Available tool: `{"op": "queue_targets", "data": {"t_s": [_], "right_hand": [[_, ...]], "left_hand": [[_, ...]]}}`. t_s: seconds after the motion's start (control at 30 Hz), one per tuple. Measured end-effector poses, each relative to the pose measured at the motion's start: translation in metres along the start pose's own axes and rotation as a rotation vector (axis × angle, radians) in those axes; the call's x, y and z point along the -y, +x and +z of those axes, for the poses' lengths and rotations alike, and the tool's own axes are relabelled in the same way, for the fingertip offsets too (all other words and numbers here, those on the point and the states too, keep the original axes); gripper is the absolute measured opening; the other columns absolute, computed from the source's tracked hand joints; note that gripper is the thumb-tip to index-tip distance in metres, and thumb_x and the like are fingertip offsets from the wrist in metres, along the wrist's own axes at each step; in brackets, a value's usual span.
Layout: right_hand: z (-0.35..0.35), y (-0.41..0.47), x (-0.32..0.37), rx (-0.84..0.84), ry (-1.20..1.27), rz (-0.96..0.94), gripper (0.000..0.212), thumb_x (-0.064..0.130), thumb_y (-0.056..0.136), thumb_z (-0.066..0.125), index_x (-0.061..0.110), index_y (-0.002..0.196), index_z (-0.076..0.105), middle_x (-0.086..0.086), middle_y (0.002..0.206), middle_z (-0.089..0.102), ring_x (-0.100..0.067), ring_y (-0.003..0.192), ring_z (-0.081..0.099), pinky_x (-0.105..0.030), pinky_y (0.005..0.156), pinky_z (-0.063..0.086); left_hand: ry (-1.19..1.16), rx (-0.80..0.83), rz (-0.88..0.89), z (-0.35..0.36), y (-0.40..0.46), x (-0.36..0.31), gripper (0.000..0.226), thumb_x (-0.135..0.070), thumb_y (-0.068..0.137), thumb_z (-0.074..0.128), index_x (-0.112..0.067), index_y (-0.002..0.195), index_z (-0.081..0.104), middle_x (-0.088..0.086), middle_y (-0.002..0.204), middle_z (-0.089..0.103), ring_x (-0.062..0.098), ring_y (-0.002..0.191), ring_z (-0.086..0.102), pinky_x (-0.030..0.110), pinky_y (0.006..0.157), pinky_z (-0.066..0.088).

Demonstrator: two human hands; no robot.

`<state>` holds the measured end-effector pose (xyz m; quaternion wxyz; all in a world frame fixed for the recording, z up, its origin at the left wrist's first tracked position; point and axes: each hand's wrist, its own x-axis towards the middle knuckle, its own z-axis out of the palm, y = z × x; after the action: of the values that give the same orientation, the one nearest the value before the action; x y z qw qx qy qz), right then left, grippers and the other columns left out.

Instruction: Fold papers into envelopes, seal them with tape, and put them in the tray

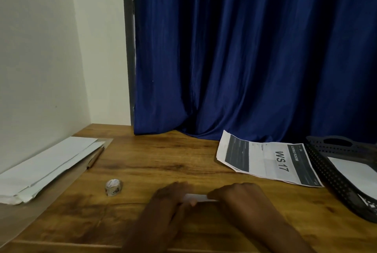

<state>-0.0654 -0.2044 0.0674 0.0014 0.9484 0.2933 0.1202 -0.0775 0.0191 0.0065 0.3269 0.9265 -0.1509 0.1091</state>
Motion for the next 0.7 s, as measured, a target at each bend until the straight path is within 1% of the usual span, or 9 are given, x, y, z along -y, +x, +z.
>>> {"op": "queue_targets", "data": {"t_s": [0.07,0.17,0.23,0.27,0.37,0.47,0.53,0.6,0.7], "right_hand": [[-0.004,0.003,-0.009,-0.051,0.04,0.077,0.03,0.041,0.101,0.048,0.048,0.128,0.058,0.018,0.116,0.069,-0.003,0.1,0.063,-0.021,0.088,0.046],[-0.017,0.005,-0.027,-0.189,0.471,0.322,0.015,0.042,0.099,0.055,0.045,0.102,0.069,0.021,0.086,0.072,0.005,0.077,0.064,-0.02,0.074,0.051],[-0.029,0.006,-0.033,-0.365,0.844,0.451,0.009,0.036,0.094,0.064,0.033,0.096,0.072,0.016,0.074,0.073,0.0,0.067,0.067,-0.027,0.066,0.051],[-0.032,0.006,-0.033,-0.404,0.986,0.506,0.009,0.034,0.092,0.067,0.029,0.097,0.072,0.014,0.072,0.074,-0.005,0.066,0.069,-0.029,0.063,0.05],[-0.03,0.008,-0.023,-0.295,1.308,0.604,0.01,0.027,0.089,0.07,0.026,0.098,0.068,0.001,0.081,0.078,-0.024,0.074,0.074,-0.033,0.064,0.056],[-0.008,0.02,-0.005,-0.111,1.356,0.676,0.011,0.024,0.091,0.069,0.026,0.095,0.06,-0.001,0.088,0.072,-0.024,0.08,0.068,-0.025,0.053,0.053],[0.012,0.032,0.007,-0.035,1.314,0.716,0.019,0.027,0.091,0.068,0.024,0.108,0.059,0.002,0.095,0.068,-0.019,0.082,0.064,-0.021,0.052,0.05],[0.028,0.041,0.016,-0.049,1.282,0.722,0.036,0.029,0.091,0.069,0.015,0.123,0.06,-0.002,0.108,0.067,-0.018,0.087,0.063,-0.025,0.062,0.049],[0.03,0.046,0.026,-0.06,1.2,0.708,0.038,0.04,0.091,0.066,0.019,0.121,0.056,0.001,0.107,0.062,-0.013,0.084,0.058,-0.023,0.061,0.044]], "left_hand": [[-0.274,-0.177,-0.109,-0.007,-0.003,-0.001,0.053,-0.072,0.091,0.036,-0.052,0.137,0.048,-0.035,0.137,0.052,-0.016,0.127,0.045,0.007,0.102,0.033],[-0.594,-0.344,-0.294,-0.011,-0.001,0.006,0.04,-0.073,0.091,0.044,-0.054,0.123,0.058,-0.024,0.125,0.066,-0.004,0.119,0.059,0.024,0.103,0.045],[-0.637,-0.34,-0.32,-0.011,0.0,0.01,0.05,-0.082,0.084,0.045,-0.053,0.122,0.059,-0.024,0.123,0.067,-0.004,0.117,0.06,0.028,0.105,0.045],[-0.62,-0.317,-0.317,-0.011,0.0,0.009,0.049,-0.08,0.086,0.046,-0.051,0.123,0.059,-0.026,0.119,0.068,-0.01,0.111,0.06,0.02,0.099,0.046],[-0.532,-0.26,-0.321,-0.015,-0.001,-0.002,0.031,-0.057,0.098,0.048,-0.046,0.127,0.055,-0.028,0.117,0.065,-0.025,0.097,0.054,0.004,0.078,0.041],[-0.41,-0.23,-0.307,-0.015,-0.002,-0.005,0.034,-0.055,0.1,0.046,-0.046,0.132,0.051,-0.03,0.121,0.06,-0.023,0.104,0.051,0.002,0.08,0.038],[-0.357,-0.226,-0.303,-0.013,-0.003,-0.005,0.035,-0.057,0.1,0.044,-0.047,0.133,0.05,-0.03,0.122,0.059,-0.016,0.109,0.052,0.004,0.085,0.036],[-0.299,-0.224,-0.285,-0.011,-0.003,-0.004,0.034,-0.057,0.1,0.043,-0.047,0.131,0.052,-0.03,0.122,0.059,-0.012,0.111,0.052,0.008,0.088,0.037],[-0.198,-0.214,-0.234,-0.007,-0.003,-0.001,0.033,-0.058,0.101,0.04,-0.043,0.126,0.058,-0.029,0.119,0.059,-0.011,0.111,0.051,0.012,0.093,0.039]]}}
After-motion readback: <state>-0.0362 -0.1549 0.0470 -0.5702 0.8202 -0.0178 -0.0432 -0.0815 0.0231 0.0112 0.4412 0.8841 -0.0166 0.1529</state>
